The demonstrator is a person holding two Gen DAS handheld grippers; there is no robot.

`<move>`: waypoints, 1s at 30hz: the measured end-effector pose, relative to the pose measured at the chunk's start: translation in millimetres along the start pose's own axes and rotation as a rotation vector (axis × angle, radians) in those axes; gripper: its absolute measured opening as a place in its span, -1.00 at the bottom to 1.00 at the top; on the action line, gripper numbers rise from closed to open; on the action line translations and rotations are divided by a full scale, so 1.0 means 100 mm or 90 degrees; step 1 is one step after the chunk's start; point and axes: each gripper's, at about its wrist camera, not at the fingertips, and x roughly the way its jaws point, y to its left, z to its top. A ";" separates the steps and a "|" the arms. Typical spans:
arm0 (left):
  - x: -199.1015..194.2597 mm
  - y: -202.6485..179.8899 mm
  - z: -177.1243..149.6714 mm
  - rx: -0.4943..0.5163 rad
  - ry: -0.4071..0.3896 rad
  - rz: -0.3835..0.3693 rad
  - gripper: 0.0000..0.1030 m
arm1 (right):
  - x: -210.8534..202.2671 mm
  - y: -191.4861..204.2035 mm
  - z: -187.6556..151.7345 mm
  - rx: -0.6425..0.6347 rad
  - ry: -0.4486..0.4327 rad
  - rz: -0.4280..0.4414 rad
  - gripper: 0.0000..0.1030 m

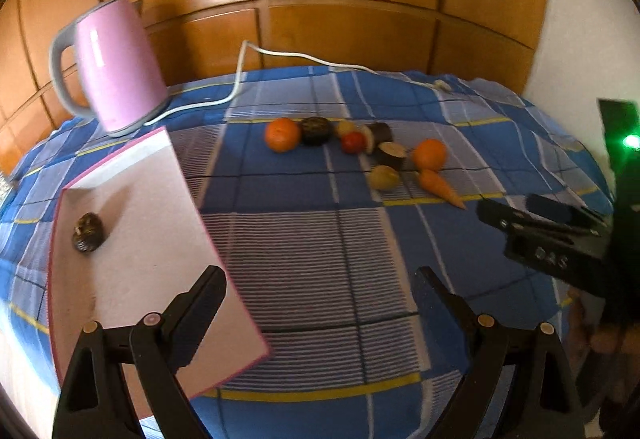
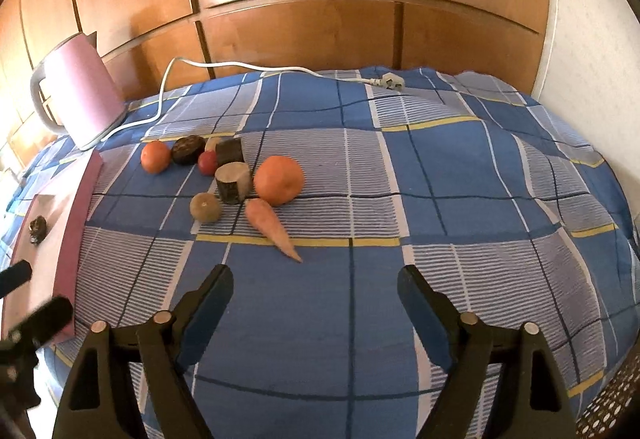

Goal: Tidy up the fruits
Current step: 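Move the right tool to the carrot and close on it, then carry the carrot into the tray and open the right tool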

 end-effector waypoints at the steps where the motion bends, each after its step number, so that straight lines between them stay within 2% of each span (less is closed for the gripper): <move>1: -0.01 -0.01 0.00 0.002 -0.002 -0.004 0.83 | 0.02 -0.01 0.01 -0.001 0.003 0.007 0.51; 5: -0.01 0.00 0.00 -0.004 -0.004 -0.010 0.83 | 0.10 -0.02 0.06 -0.012 0.020 0.033 0.21; 8: -0.01 0.05 0.01 -0.019 -0.004 -0.012 0.83 | 0.18 0.00 0.12 -0.033 0.032 0.049 0.06; 17: -0.04 0.23 0.03 -0.061 -0.009 -0.014 0.83 | 0.55 0.21 0.33 -0.125 0.076 0.077 0.02; 21: -0.01 0.39 0.03 -0.099 -0.006 0.006 0.83 | 0.70 0.28 0.38 -0.151 0.093 0.070 0.02; 23: 0.00 0.49 0.02 -0.128 0.002 0.013 0.83 | 0.76 0.31 0.38 -0.160 0.102 0.073 -0.18; 24: 0.01 0.57 0.01 -0.147 0.005 0.022 0.83 | 0.77 0.33 0.38 -0.165 0.102 0.072 -0.18; 26: -0.01 0.67 -0.01 -0.166 0.005 0.047 0.83 | 0.76 0.35 0.37 -0.174 0.098 0.075 -0.33; 30: -0.22 1.03 -0.10 -0.226 -0.026 0.146 0.83 | 0.74 0.40 0.35 -0.194 0.087 0.071 -0.38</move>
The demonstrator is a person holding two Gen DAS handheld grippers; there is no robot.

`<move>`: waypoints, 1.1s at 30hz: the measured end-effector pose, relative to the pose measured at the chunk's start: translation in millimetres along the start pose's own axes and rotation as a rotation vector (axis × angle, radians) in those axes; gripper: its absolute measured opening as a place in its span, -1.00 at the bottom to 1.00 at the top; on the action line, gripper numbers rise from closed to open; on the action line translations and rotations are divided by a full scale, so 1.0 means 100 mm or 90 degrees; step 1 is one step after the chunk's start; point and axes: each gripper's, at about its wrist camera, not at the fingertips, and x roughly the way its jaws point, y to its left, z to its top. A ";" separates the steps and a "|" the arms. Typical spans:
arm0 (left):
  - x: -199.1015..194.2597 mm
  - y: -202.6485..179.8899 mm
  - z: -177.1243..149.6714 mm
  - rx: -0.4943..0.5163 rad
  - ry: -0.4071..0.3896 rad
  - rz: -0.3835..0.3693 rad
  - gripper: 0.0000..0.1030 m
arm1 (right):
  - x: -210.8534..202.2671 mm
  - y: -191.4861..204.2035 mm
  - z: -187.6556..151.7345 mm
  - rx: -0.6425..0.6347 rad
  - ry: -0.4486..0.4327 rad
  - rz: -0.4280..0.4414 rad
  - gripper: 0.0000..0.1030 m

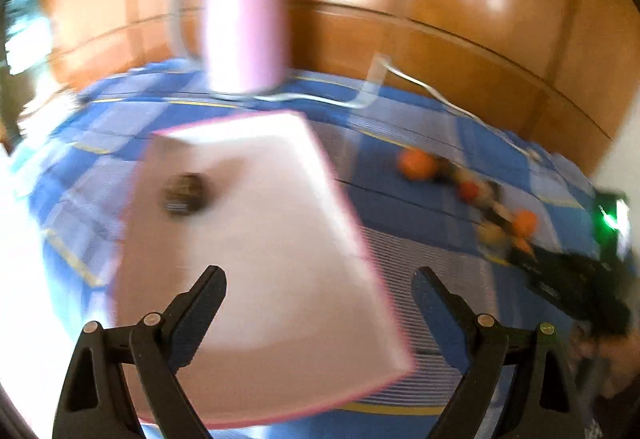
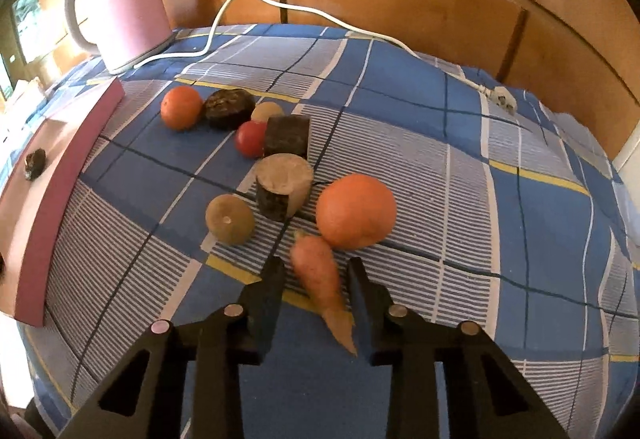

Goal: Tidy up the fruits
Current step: 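Carry the carrot into the tray and open the right tool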

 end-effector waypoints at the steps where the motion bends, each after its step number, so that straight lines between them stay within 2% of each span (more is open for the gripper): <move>1: -0.01 0.12 0.00 -0.020 -0.003 0.026 0.83 | 0.00 0.00 -0.01 0.001 -0.004 0.001 -0.38; 6: 0.04 0.71 -0.07 -0.140 0.021 0.139 0.83 | 0.00 -0.01 -0.03 0.005 -0.016 0.001 -0.37; 9: 0.08 0.91 -0.12 -0.192 0.036 0.158 0.83 | -0.01 0.00 -0.04 0.006 -0.021 -0.005 -0.39; 11: 0.08 0.95 -0.13 -0.202 0.032 0.168 0.83 | -0.02 0.01 -0.04 0.011 -0.021 -0.005 -0.45; 15: 0.08 0.98 -0.16 -0.206 0.030 0.163 0.83 | -0.06 0.05 -0.05 0.014 -0.013 -0.007 -0.58; 19: 0.08 0.97 -0.17 -0.194 0.026 0.152 0.85 | -0.12 0.12 -0.08 0.028 0.000 0.023 -0.59; 25: 0.05 0.92 -0.17 -0.174 0.013 0.140 0.87 | -0.31 0.33 -0.04 0.042 -0.005 0.095 -0.59; 33: 0.03 0.88 -0.17 -0.154 0.004 0.118 0.87 | -0.46 0.99 0.19 -0.027 -0.006 0.209 -0.59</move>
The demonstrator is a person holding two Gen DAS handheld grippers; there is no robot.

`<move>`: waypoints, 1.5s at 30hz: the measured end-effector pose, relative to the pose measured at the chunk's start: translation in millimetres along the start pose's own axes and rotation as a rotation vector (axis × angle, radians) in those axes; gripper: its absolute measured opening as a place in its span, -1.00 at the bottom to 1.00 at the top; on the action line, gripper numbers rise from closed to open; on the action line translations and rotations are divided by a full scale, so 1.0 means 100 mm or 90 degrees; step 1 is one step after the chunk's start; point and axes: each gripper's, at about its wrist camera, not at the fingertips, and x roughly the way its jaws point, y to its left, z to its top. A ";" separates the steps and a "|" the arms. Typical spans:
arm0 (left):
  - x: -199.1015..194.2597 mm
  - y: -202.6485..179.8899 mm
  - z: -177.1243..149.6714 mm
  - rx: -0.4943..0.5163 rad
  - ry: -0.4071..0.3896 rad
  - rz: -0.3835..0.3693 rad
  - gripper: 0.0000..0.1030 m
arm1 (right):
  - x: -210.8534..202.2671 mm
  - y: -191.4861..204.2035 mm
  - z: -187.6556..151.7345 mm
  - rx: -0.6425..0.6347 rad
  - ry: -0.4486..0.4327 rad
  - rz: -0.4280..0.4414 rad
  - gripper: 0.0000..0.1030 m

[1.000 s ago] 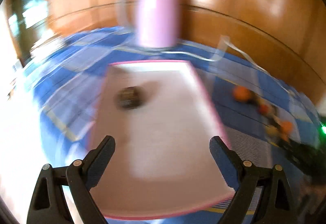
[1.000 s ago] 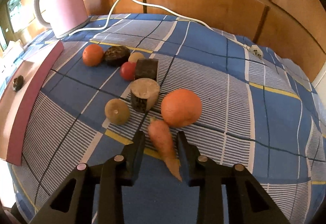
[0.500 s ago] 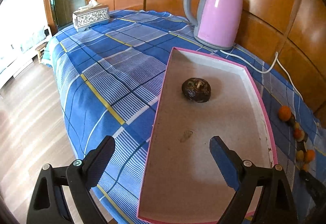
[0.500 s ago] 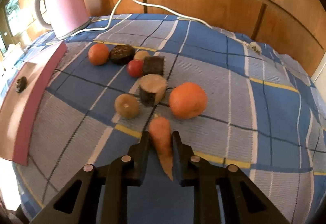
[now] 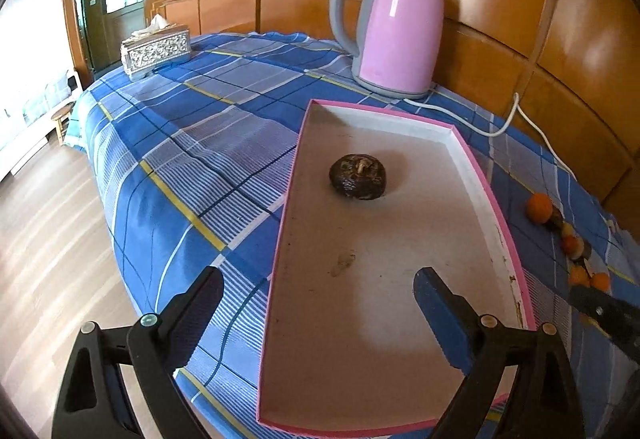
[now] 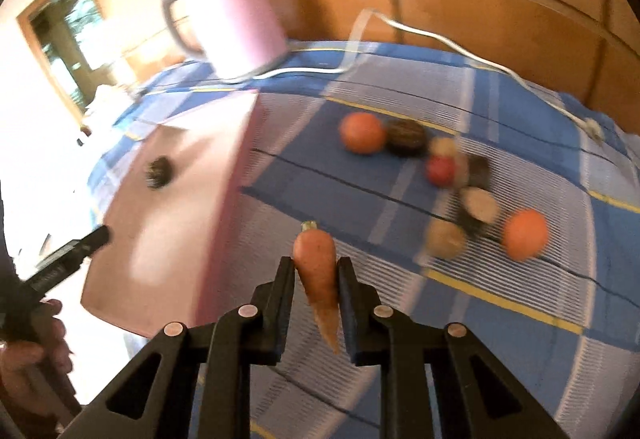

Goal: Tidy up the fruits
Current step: 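Carry the carrot into the tray and open the right tool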

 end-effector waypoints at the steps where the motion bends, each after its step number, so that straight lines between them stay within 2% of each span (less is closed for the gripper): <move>1: 0.00 0.00 0.00 0.001 -0.001 -0.001 0.87 | 0.03 0.09 0.04 -0.010 0.003 0.012 -0.59; 7: -0.01 0.02 0.00 0.000 -0.004 -0.006 0.87 | 0.24 0.46 0.24 -0.042 0.020 0.052 -0.59; 15: 0.00 0.07 0.00 -0.013 0.001 -0.013 0.87 | 0.49 0.68 0.42 -0.064 0.048 0.063 -0.59; 21: 0.01 0.09 0.00 -0.014 0.001 -0.013 0.87 | 0.69 0.81 0.63 -0.076 0.058 0.050 -0.59; 28: 0.01 0.12 0.01 -0.017 0.000 -0.010 0.87 | 0.78 0.95 0.88 -0.071 0.032 0.038 -0.51; 35: -0.02 0.13 0.02 -0.020 -0.006 -0.013 0.87 | 0.73 0.91 0.77 -0.070 0.029 0.026 -0.49; 45: -0.09 0.04 0.01 -0.004 -0.013 -0.023 0.87 | 0.39 0.70 0.48 -0.036 -0.011 -0.020 -0.49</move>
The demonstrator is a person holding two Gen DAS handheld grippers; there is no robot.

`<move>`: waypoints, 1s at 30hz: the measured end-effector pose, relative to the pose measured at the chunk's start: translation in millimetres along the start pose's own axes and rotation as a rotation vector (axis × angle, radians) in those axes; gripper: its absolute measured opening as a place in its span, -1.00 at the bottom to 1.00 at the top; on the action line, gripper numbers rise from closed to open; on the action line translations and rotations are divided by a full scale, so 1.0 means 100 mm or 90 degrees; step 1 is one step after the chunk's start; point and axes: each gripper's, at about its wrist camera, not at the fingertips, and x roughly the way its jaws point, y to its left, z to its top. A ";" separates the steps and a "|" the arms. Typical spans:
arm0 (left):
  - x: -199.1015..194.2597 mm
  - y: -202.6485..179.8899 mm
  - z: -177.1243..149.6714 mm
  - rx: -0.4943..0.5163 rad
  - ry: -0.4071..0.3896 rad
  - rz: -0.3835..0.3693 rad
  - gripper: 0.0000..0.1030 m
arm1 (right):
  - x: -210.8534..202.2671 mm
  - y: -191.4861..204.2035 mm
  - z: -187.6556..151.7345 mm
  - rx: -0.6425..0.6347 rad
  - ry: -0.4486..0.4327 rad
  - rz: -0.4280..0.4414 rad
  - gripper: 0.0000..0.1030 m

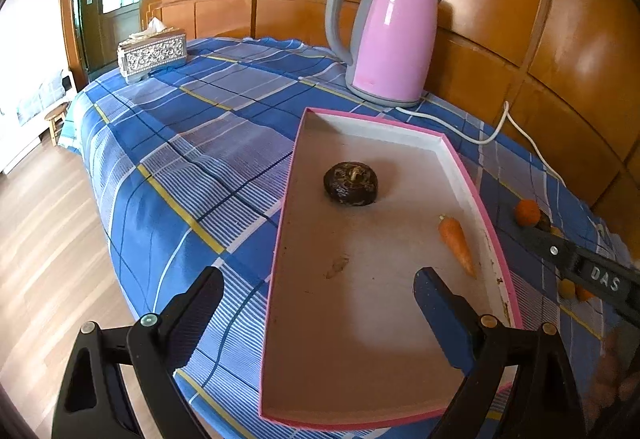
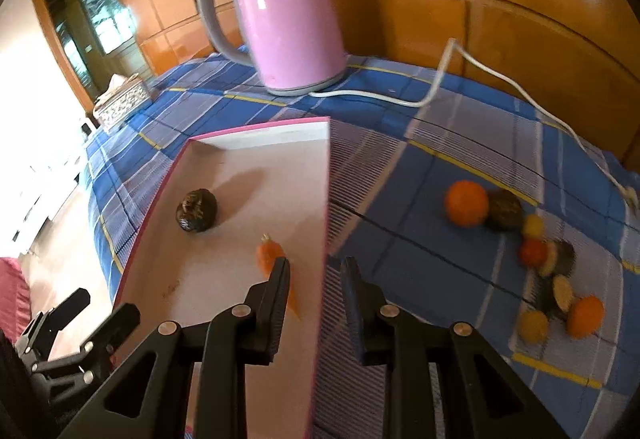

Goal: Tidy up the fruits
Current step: 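Carry the carrot into the tray and open the right tool, then reach the left tool to the large orange and grasp it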

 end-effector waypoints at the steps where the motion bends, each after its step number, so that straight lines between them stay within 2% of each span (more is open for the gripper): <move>1: -0.01 -0.01 0.00 0.002 -0.001 -0.001 0.87 | -0.03 -0.03 -0.03 0.005 -0.004 -0.006 -0.49; 9: -0.06 -0.11 -0.02 0.021 -0.001 -0.014 0.87 | -0.29 -0.34 -0.29 0.051 -0.025 -0.046 -0.49; 17: -0.10 -0.25 -0.06 0.048 0.003 -0.038 0.87 | -0.50 -0.86 -0.60 0.130 -0.030 -0.099 -0.49; 27: -0.14 -0.47 -0.08 0.093 0.015 -0.080 0.99 | -0.73 -1.61 -1.07 0.238 -0.029 -0.208 -0.49; 30: -0.16 -0.56 -0.08 0.113 0.015 -0.107 1.00 | -0.79 -1.81 -1.21 0.270 -0.029 -0.235 -0.49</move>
